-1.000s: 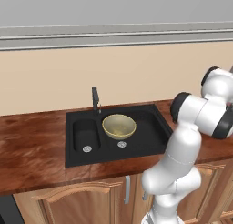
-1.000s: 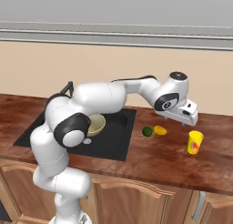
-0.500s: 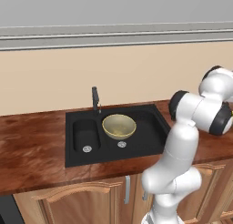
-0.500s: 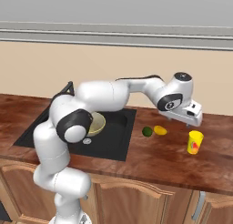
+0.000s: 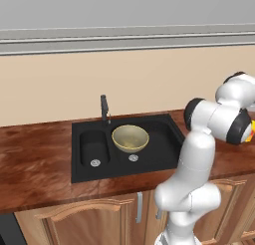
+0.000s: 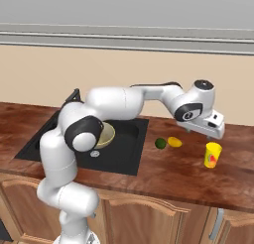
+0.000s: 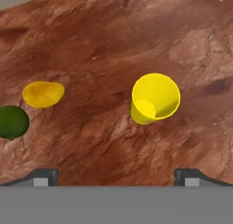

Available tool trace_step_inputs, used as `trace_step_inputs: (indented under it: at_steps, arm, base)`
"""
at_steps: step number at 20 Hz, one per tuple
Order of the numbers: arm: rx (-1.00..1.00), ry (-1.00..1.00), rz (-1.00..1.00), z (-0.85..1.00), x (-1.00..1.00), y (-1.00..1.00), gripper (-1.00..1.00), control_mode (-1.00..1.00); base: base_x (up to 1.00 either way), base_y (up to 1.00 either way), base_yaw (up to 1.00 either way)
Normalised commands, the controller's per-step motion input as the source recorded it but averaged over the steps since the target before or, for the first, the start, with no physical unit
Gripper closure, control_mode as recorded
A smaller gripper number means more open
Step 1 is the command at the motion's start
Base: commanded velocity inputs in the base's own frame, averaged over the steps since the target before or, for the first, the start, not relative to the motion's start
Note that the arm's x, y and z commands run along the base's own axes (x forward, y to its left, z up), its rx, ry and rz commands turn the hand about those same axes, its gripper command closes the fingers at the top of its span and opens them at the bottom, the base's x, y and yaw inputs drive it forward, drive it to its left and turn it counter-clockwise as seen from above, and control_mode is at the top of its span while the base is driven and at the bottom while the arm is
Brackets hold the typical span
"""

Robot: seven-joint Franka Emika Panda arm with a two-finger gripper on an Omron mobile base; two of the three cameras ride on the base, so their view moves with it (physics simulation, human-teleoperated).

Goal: Remove the lime and mango from the sink. Then move the bowl and cup from the counter to the sink for washing.

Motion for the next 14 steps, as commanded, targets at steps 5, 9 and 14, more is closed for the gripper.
trace_step_inputs:
  at_steps: [5,9,14]
  arm:
    - [0.00,0.00,0.00,-0.05,0.00,-0.12,-1.00,-1.00]
    - [0.00,0.00,0.00,-0.07,0.00,-0.06,-1.00,-1.00]
    - [0.00,0.00,0.00,-0.08,0.00,-0.03,-1.00,-1.00]
  base:
    - [0.00,0.00,0.00]
    - [0.00,0.00,0.00]
    - [0.00,0.00,0.00]
